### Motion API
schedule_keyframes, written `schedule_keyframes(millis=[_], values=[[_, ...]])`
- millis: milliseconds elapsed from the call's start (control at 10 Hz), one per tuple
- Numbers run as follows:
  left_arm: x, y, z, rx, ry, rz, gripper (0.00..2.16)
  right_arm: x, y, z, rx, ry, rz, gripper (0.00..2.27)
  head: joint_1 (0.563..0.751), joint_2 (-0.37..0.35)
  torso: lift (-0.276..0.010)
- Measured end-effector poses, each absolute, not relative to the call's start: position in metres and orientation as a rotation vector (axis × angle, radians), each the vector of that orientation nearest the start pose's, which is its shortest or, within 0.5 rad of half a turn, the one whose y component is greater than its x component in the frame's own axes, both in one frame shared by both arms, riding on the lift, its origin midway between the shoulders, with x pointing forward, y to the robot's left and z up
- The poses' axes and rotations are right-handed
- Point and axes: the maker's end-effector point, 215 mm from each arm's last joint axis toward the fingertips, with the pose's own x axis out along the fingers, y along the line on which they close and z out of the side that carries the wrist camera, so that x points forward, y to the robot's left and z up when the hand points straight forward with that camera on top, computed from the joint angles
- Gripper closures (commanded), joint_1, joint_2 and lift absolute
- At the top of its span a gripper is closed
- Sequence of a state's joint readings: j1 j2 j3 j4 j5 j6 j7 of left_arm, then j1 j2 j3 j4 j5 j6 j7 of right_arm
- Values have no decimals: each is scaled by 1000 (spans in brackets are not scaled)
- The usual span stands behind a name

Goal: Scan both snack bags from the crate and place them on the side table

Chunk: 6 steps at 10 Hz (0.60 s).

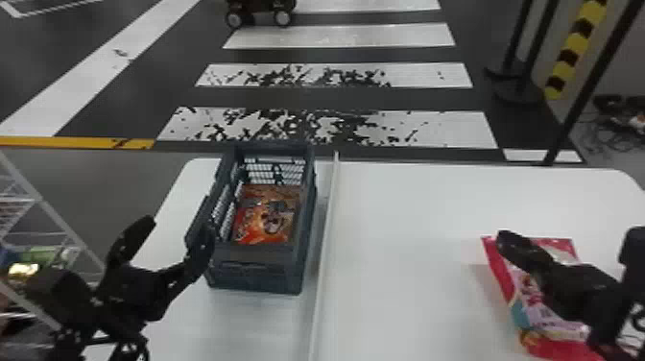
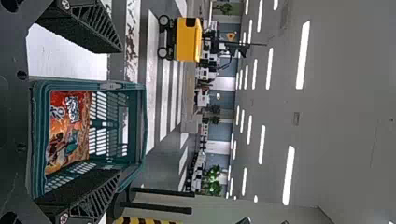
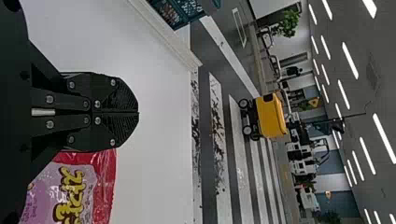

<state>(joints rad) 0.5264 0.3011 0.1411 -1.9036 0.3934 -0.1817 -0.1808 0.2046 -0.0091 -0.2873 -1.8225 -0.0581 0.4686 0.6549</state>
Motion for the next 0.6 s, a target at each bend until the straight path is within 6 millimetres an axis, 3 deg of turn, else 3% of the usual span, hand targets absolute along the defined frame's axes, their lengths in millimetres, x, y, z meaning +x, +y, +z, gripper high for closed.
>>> schedule_keyframes(millis=[400,500,600], values=[[437,317,-341,-54,-19,-141,76,474,-324,-422,193,329,245,2240,695,5,-98],[437,317,-341,-55,-20,-142,76,472,-344,-415,201,310,210,2152,695,-24,-98],[437,316,-341,-55,-20,-142,76,468,-364,-406,211,289,177,1885,695,-52,-98]])
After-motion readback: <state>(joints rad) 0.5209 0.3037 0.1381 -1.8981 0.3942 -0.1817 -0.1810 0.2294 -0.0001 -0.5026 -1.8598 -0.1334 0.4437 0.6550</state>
